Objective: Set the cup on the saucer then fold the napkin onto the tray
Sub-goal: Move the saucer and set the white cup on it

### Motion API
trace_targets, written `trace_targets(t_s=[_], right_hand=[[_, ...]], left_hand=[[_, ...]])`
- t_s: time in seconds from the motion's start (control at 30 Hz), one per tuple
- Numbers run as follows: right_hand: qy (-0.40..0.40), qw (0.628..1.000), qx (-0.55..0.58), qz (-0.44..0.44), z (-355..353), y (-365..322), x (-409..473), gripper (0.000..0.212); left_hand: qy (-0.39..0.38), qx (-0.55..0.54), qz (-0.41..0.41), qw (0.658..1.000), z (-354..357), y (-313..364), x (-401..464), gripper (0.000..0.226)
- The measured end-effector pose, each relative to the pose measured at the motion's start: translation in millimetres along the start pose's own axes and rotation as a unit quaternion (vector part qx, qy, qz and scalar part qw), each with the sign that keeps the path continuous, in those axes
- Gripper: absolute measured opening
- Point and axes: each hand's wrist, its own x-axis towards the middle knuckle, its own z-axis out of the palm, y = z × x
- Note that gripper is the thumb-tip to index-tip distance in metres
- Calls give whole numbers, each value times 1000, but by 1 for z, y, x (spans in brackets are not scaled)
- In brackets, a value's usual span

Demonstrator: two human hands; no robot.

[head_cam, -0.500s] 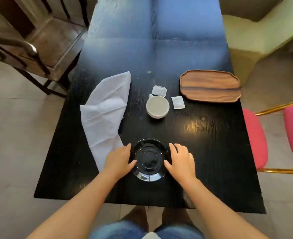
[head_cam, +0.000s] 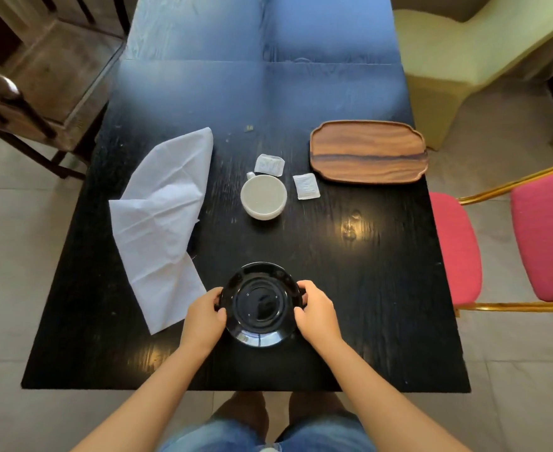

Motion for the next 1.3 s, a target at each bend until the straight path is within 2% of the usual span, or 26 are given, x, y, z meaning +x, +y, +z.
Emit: trace_targets(t_s=[0.17, 0.4, 0.73, 1.3], right_hand=[[56, 994, 91, 11, -52, 30, 15, 43], [139, 981, 137, 17, -142, 76, 58, 45], [159, 976, 148, 20, -206, 131, 112, 49], [120, 983, 141, 2, -222, 138, 114, 47]], left_hand=[[11, -126, -50, 991, 34, 41, 2, 36], [-23, -231, -27, 972, 100, 128, 33, 34], [-31, -204, 16, 978, 164, 192, 67, 34], [-34, -160, 32, 986, 173, 197, 71, 36]])
